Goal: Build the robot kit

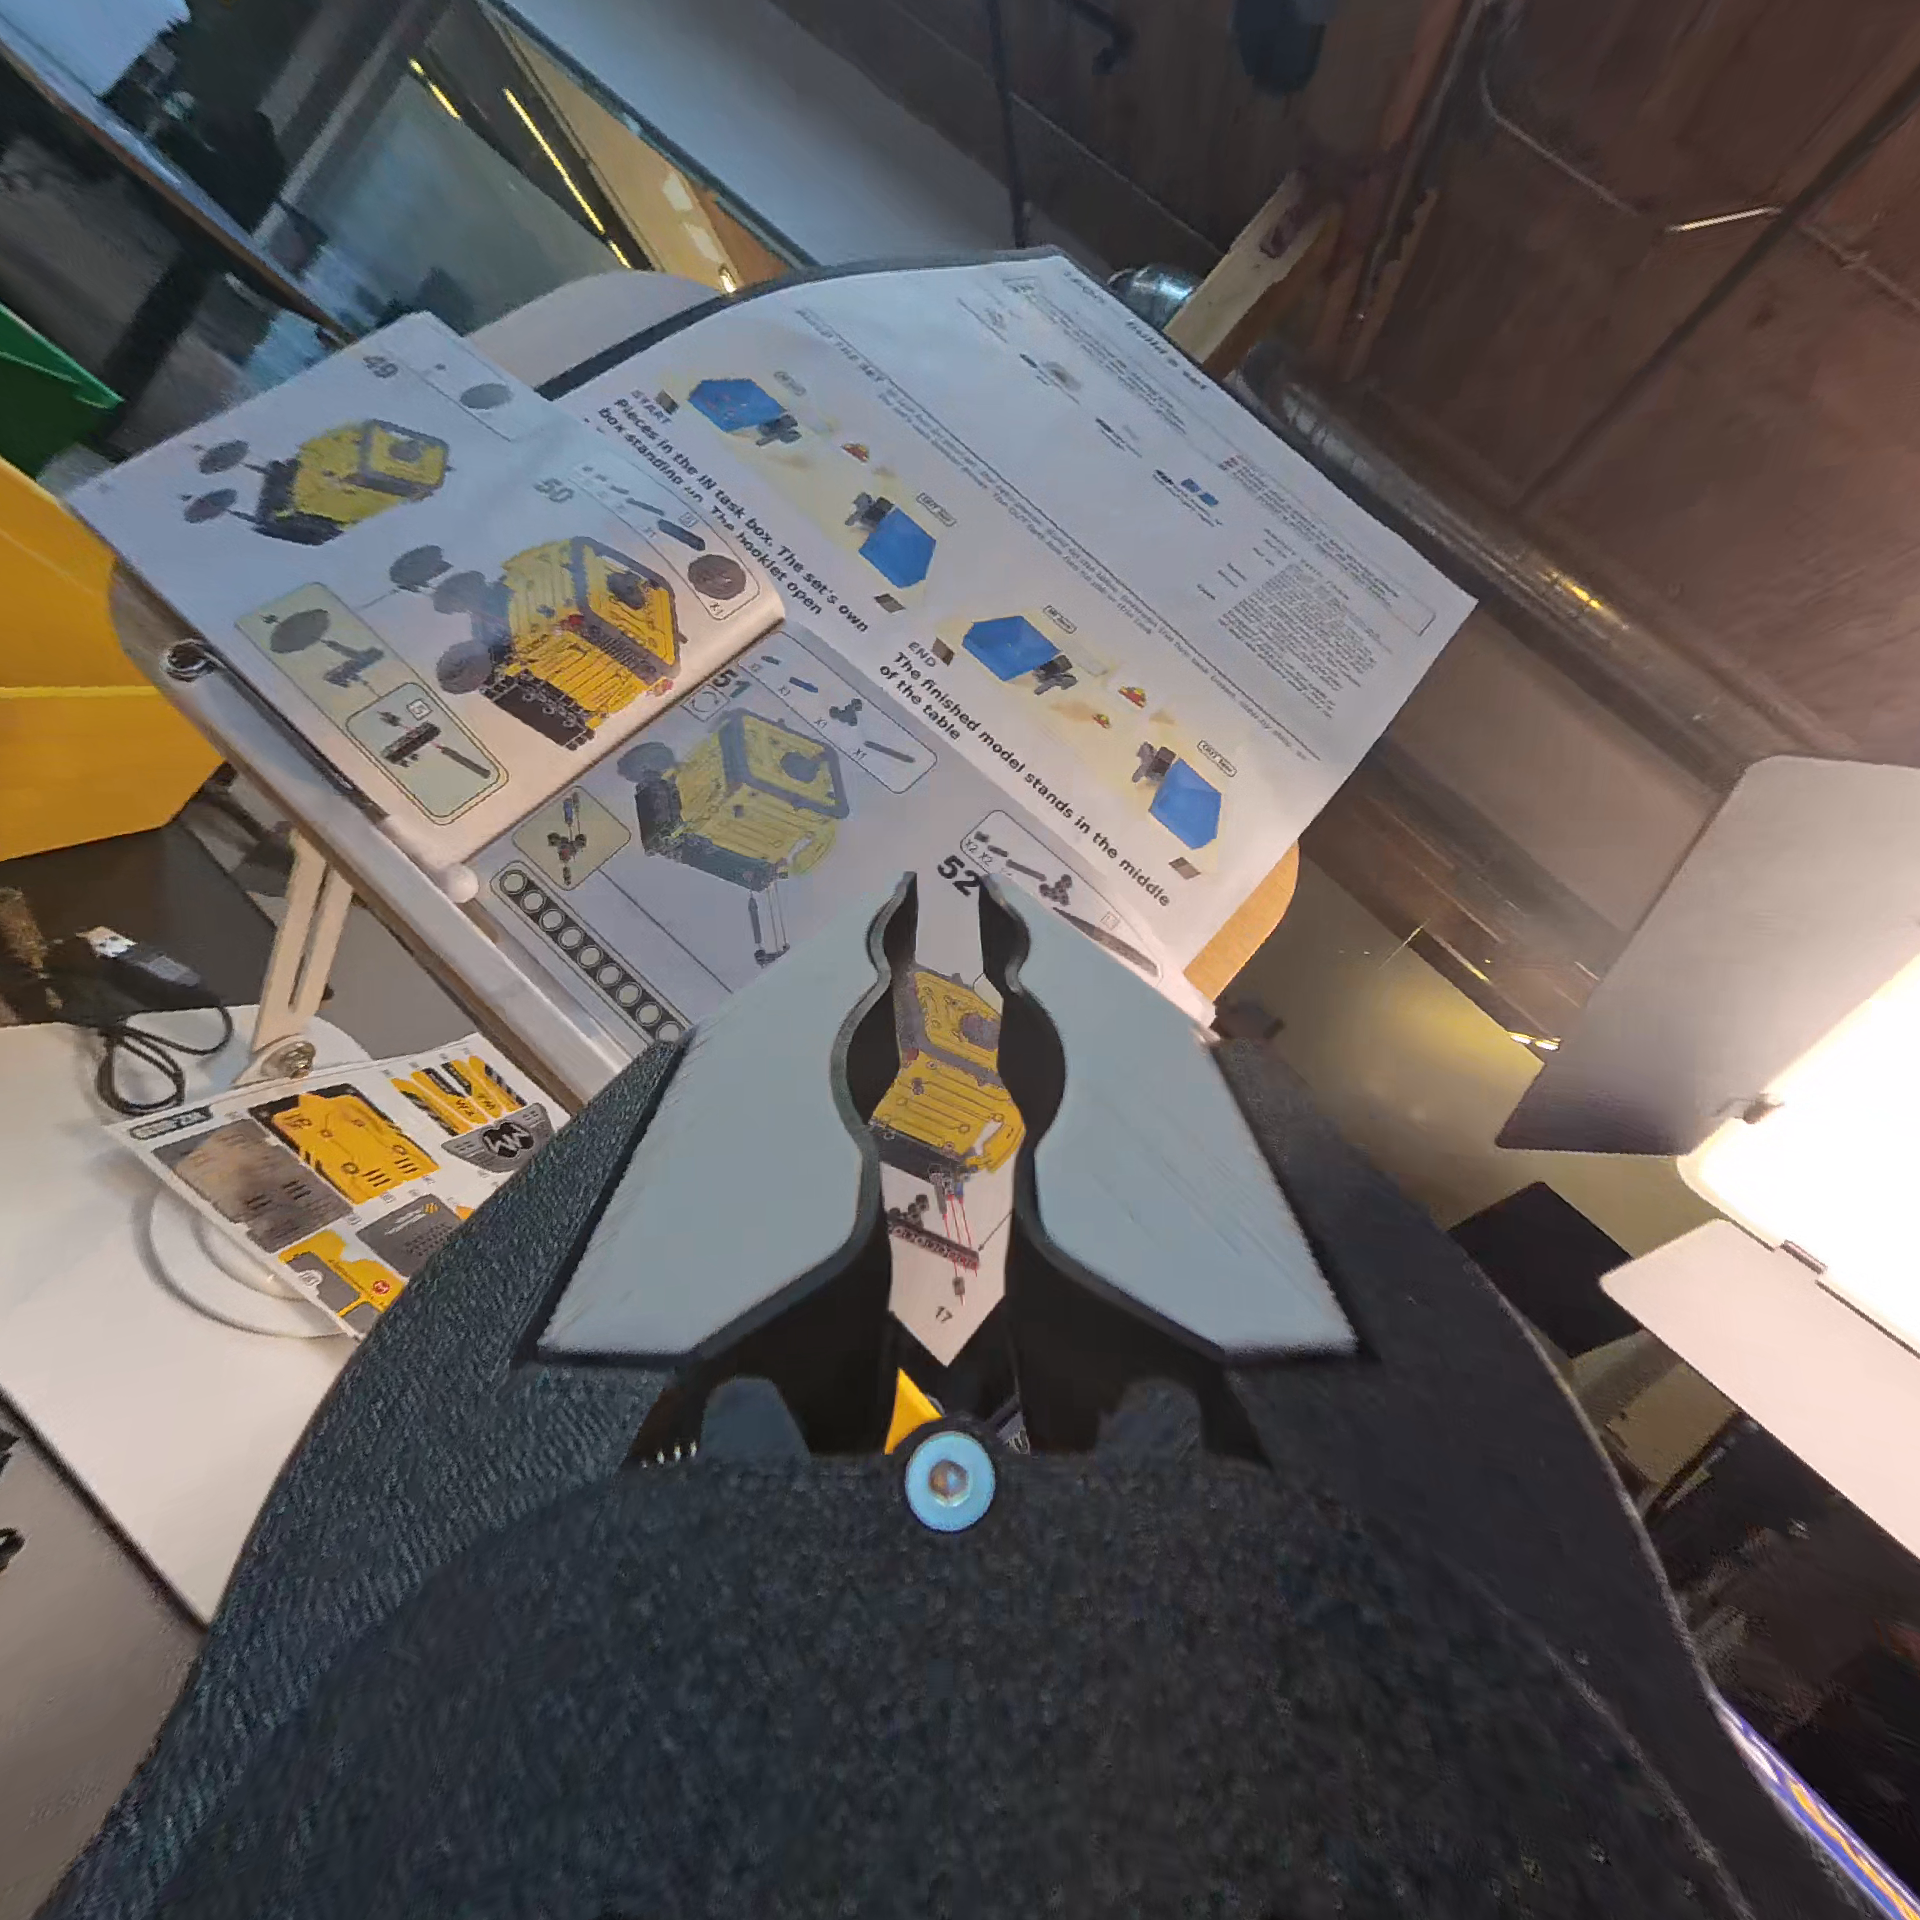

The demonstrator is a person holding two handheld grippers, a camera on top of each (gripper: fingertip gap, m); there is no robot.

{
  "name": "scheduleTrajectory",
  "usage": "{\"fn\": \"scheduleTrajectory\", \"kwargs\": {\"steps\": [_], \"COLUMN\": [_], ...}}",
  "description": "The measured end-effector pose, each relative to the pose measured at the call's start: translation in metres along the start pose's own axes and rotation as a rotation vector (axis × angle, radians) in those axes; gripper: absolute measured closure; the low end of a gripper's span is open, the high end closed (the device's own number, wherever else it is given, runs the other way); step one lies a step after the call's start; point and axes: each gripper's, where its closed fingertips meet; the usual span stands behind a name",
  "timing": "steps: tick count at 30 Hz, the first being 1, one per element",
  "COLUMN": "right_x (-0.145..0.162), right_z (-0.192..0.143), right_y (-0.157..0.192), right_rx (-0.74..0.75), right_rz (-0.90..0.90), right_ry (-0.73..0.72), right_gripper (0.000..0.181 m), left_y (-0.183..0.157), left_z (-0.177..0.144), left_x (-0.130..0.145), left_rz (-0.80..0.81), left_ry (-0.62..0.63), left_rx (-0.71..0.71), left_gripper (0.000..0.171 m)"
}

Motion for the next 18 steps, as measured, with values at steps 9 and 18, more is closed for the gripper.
{"fn": "scheduleTrajectory", "kwargs": {"steps": [9,18], "right_x": [0.048,0.047], "right_z": [0.055,0.067], "right_y": [-0.019,-0.010], "right_rx": [-0.065,-0.090], "right_rz": [0.209,0.199], "right_ry": [0.264,0.278], "right_gripper": [0.093,0.136], "left_y": [-0.001,0.001], "left_z": [0.001,0.001], "left_x": [0.001,0.002], "left_rz": [0.011,0.004], "left_ry": [0.011,0.015], "left_rx": [-0.010,-0.014], "left_gripper": [0.137,0.137]}}
Point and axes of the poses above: each gripper's, where its closed fingertips meet, z out along the fingers, x out of its underside, y = z × x across the jaws, and after that the axes turned 14 degrees about y, right-handed
